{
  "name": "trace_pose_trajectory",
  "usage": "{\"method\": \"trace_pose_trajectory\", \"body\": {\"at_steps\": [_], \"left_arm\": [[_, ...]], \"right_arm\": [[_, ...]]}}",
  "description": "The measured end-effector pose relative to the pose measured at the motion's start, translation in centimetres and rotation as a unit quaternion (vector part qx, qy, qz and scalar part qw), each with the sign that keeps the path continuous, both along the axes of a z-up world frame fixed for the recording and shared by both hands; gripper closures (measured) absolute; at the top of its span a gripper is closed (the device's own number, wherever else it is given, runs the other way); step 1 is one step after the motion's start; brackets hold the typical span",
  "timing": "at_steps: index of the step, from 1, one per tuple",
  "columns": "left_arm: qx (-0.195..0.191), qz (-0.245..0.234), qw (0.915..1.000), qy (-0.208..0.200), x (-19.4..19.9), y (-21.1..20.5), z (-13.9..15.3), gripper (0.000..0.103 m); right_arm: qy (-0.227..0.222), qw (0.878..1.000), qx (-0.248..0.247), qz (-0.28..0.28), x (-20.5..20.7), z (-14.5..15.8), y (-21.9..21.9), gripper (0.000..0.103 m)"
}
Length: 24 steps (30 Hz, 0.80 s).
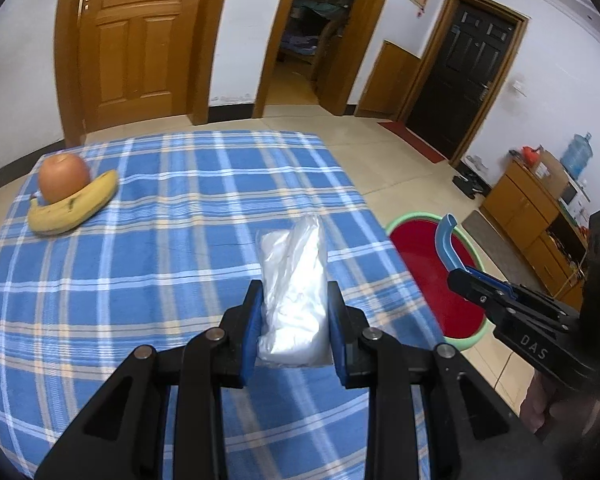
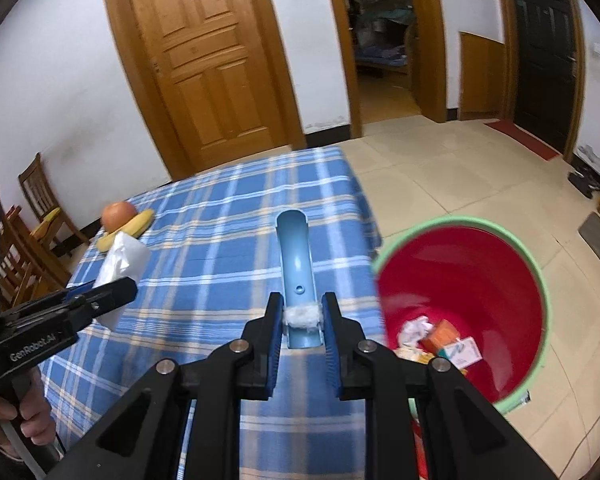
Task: Collect trash
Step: 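Carry the bag and blue piece over the red bucket and open both tools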
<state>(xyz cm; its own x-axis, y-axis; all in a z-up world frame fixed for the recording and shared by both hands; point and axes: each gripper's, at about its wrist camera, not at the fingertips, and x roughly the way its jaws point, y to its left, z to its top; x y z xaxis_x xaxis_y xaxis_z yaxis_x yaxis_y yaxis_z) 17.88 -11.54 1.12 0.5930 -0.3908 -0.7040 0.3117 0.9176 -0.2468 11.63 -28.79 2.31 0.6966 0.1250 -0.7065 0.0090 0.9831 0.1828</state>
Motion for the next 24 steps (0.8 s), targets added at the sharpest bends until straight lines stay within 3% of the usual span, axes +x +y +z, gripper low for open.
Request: {"method": "trace_pose_trajectory", "body": {"at_steps": [21,24], "left_arm": [[0.019,-0.075,0.9969,0.012,0.9,-9.1,-1.5,0.073],[0.022,-0.083,0.9962,0.013,0.9,-10.0,-1.7,0.073]], "right_arm": [[0.050,0.993,0.021,-0.109,-1.7,-4.8,-10.5,0.079],[0.050,0.992,0.023,-0.116,-1.9,-5.1,-11.2,0.074]]}}
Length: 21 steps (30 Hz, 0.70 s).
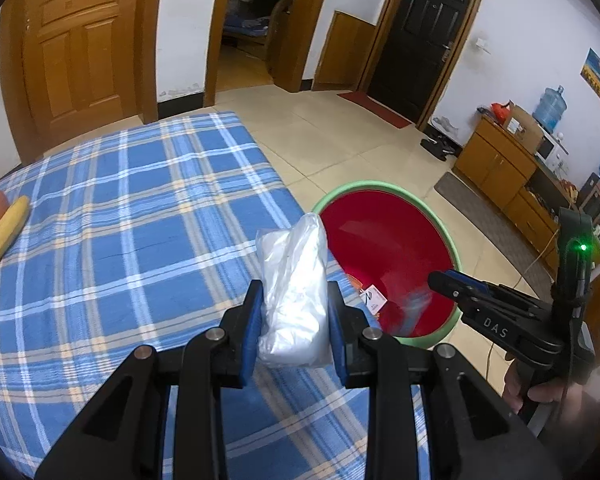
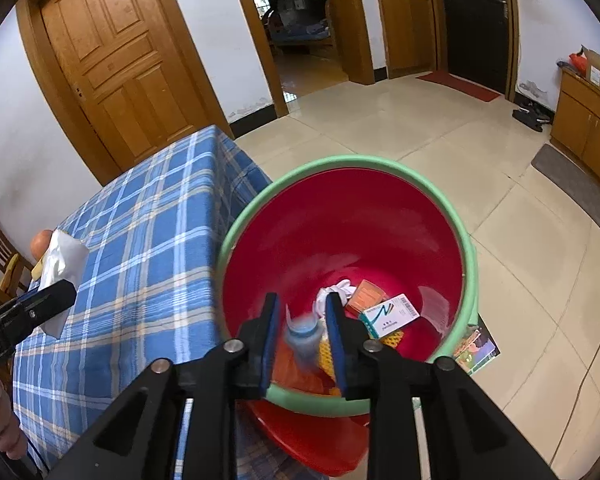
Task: Collect trash
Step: 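Carry the bag and blue piece over the red bucket and open both tools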
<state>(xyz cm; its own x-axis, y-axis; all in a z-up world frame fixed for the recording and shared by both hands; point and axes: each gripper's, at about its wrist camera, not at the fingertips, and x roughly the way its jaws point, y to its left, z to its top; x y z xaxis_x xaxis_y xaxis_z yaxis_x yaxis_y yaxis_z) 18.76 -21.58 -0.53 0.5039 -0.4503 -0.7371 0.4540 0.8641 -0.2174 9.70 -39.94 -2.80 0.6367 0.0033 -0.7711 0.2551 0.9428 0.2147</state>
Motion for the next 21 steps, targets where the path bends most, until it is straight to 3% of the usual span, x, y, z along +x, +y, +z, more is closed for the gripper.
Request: {"method": "trace_pose_trajectory", "body": {"at_steps": [17,21], "left_arm": [[0.003,-0.078,0.9969,-0.010,0.3,-7.6,-2.2,0.072],[-0.002,-0.088,0.9960,-0.013,0.3,-8.3,-2.4,0.054]], "right_arm": [[-0.020,0.999,-0.001,-0.040,-3.2,1.2,-3.0,0.055],[-0.020,0.999,-0.002,-0.047,-3.7,1.3,-3.4,0.050]]}}
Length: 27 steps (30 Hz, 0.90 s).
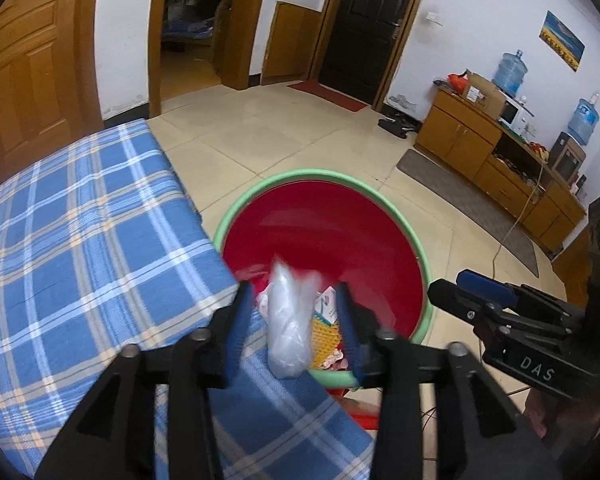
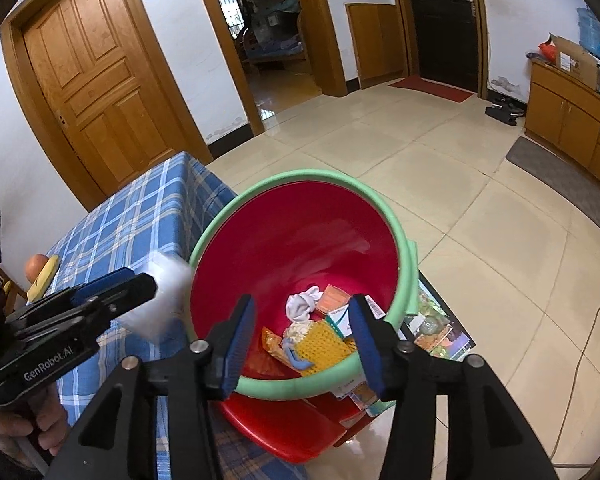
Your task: Collect trash
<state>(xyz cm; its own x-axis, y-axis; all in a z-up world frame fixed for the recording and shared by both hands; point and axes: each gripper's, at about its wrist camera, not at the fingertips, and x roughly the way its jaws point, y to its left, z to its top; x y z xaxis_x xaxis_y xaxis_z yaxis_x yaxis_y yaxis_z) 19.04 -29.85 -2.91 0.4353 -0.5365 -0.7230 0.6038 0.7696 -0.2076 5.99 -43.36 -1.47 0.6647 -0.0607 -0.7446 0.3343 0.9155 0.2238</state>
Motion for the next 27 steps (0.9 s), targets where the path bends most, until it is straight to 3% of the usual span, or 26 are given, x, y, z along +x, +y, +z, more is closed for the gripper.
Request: {"method": "trace_pose_trajectory", "body": {"at_steps": [2,12,23,27], "left_arm": [[0.001,0.004,1.0000,-0.005,-0.3,0.1,0.2,0.049],[0.016,0.067,0.9976,0.002,-1.6,4.4,0.8,0.045],[0.027,0.148,0.9887,0.008,-4.9,11.8,1.7,0.044],[0.027,0.177,0.9838,0.005,-6.3,14.6,2.3,0.039]], "right_arm": [[0.000,1.000,0.000,-0.002,-0.1,0.1,0.0,0.048],[-0.018,1.000,0.009,0.010,-1.5,1.3,2.4,0.030],[-0.031,0.998,0.009,0.060,-3.4,2.7,8.4,0.023],[-0.028,0.996,0.012,0.083,-3.9,2.7,10.9,0.021]]}}
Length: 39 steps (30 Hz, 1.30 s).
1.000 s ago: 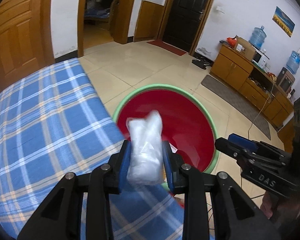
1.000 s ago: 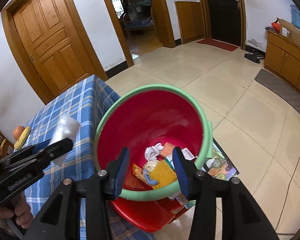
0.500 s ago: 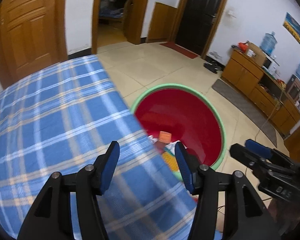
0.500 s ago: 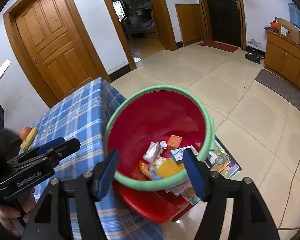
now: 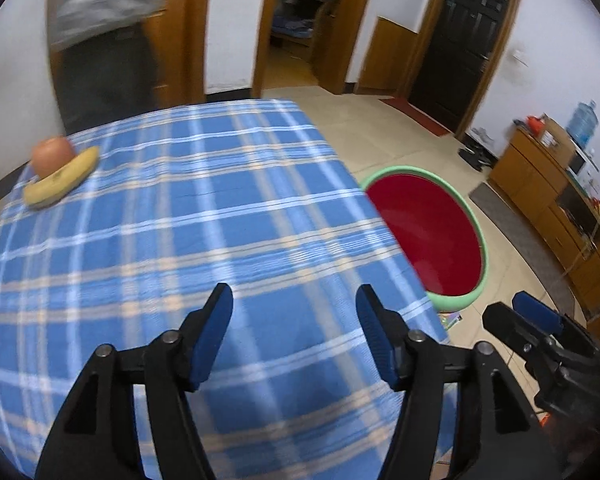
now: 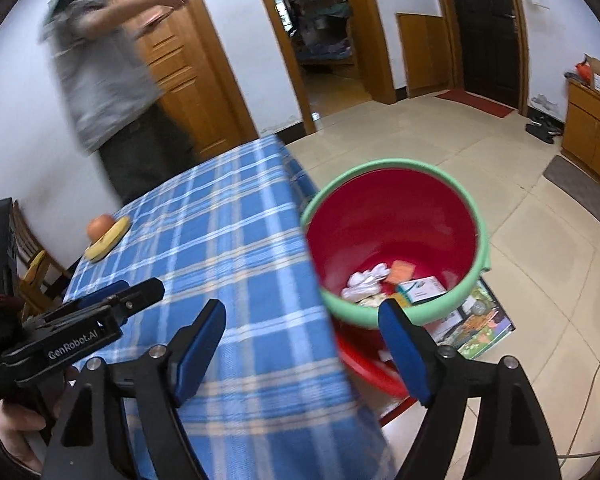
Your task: Collect trash
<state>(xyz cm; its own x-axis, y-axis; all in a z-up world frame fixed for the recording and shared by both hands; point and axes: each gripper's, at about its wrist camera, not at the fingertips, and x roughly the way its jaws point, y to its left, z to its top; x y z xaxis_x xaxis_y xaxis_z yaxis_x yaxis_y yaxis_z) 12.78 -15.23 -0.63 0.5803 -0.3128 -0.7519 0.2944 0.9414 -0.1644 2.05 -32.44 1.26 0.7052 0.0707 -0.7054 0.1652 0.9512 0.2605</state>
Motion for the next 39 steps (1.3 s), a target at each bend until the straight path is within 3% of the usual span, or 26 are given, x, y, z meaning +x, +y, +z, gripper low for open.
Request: {"method": "trace_pose_trajectory", "body": {"at_steps": [20,39], "left_arm": [[0.016,0.119,0.9927,-0.017,-5.2,10.0,-0.2,0.030],[0.043,0.147,0.9879,-0.027,-5.8,10.9,-1.7,0.030]], "right_arm": [[0.011,0.997,-0.005,0.073,-1.1,-1.1,9.6,0.013],[0.021,0.996,-0.028,0.078,-0.9,-2.1,11.9,0.013]]}}
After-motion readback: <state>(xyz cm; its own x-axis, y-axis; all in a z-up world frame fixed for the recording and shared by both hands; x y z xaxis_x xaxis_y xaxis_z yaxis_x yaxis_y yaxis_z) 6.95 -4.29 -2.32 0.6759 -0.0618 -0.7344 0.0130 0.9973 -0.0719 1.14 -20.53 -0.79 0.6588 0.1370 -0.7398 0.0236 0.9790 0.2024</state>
